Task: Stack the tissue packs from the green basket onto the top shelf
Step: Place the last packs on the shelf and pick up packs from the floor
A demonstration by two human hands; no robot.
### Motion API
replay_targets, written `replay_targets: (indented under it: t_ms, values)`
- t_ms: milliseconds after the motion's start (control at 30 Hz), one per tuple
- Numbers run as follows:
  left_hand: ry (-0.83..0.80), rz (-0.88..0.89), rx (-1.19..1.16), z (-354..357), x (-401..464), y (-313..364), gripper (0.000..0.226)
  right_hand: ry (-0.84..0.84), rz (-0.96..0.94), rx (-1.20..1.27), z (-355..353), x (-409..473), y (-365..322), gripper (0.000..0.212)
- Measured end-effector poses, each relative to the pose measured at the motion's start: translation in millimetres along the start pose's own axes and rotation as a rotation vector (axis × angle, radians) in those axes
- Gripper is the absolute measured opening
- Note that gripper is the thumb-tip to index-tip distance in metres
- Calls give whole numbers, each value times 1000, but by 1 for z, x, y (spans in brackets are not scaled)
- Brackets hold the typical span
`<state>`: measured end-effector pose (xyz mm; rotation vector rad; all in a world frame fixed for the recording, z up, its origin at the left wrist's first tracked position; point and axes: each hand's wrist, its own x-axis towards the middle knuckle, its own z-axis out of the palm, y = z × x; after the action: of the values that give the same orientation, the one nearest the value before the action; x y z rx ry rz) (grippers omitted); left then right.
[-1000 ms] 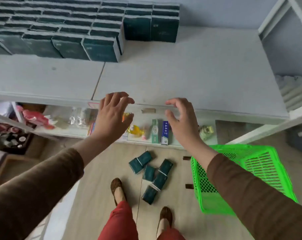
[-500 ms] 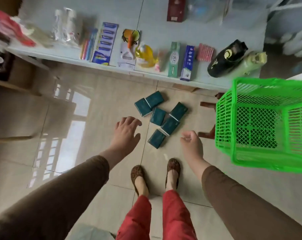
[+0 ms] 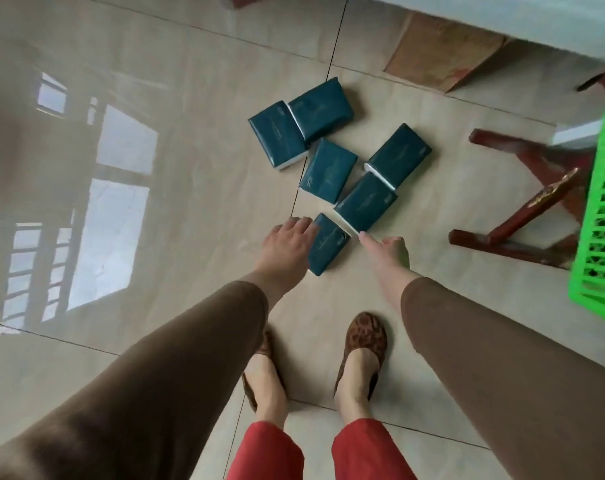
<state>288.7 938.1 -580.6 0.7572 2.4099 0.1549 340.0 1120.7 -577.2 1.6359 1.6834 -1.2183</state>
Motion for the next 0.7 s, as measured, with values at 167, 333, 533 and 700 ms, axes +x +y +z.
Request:
replay_targets:
  t_ms: [167,333,533,700]
  values:
    - [-25,351,282,42,50,0,85,97,116,149,45,55,-8,84]
    - [-136,324,409,66,58,-21,122,154,143,268,68,85,1,111]
    - [-256,87,422,59,61,-22,109,-152,170,359,64,88,4,84]
    - [-331,-149,242,33,31,-28,73,89,33,455,42,49,12,50]
